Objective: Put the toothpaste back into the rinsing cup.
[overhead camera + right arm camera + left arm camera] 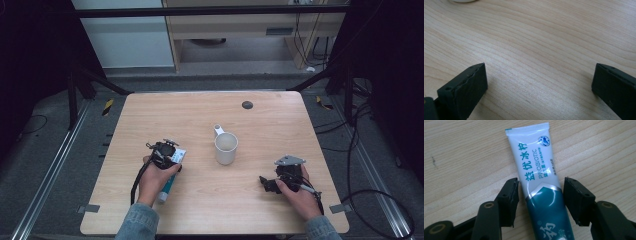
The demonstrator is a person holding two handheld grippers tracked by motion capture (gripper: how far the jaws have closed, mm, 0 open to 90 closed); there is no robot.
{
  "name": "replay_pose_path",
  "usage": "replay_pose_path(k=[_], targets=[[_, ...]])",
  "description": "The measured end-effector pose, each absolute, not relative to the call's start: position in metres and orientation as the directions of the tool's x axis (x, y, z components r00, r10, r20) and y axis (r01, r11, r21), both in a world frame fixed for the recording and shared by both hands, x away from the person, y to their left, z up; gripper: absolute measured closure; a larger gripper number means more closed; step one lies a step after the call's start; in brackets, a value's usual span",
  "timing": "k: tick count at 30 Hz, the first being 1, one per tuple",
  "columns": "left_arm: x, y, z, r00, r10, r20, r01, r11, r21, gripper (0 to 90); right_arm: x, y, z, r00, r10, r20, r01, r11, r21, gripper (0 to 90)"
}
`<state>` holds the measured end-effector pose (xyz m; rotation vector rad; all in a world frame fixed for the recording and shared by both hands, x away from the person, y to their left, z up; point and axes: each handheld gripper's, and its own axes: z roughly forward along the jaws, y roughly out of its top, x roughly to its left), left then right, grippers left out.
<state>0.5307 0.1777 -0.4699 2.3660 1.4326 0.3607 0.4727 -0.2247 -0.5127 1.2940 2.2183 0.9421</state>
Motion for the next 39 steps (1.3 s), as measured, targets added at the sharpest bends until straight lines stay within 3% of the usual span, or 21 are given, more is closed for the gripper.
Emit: replay_pose_path(k=[11, 21, 28, 39], targets=[[0.535, 0.177, -0.471, 0.453, 0.891, 0.017, 0.811, -0.420, 0.408, 48.9, 0.473, -0.225, -0.513, -0.489, 0.872, -0.008, 0.600, 0.343, 0.723, 0.4], [0.535, 0.174, -0.470, 0.499, 0.866, 0.018, 0.787, -0.462, 0.409, 59.3, 0.473, -0.225, -0.513, -0.489, 0.872, -0.008, 0.600, 0.343, 0.723, 0.4], [0.533, 0.173, -0.465, 0.522, 0.853, 0.022, 0.769, -0.481, 0.422, 73.8, 0.473, -0.225, -0.513, -0.489, 0.872, -0.008, 0.600, 0.343, 0.723, 0.4], [0.525, 0.174, -0.450, 0.535, 0.845, 0.015, 0.744, -0.480, 0.464, 77.3, 0.473, -0.225, -0.513, -0.489, 0.872, -0.007, 0.601, 0.342, 0.722, 0.4]])
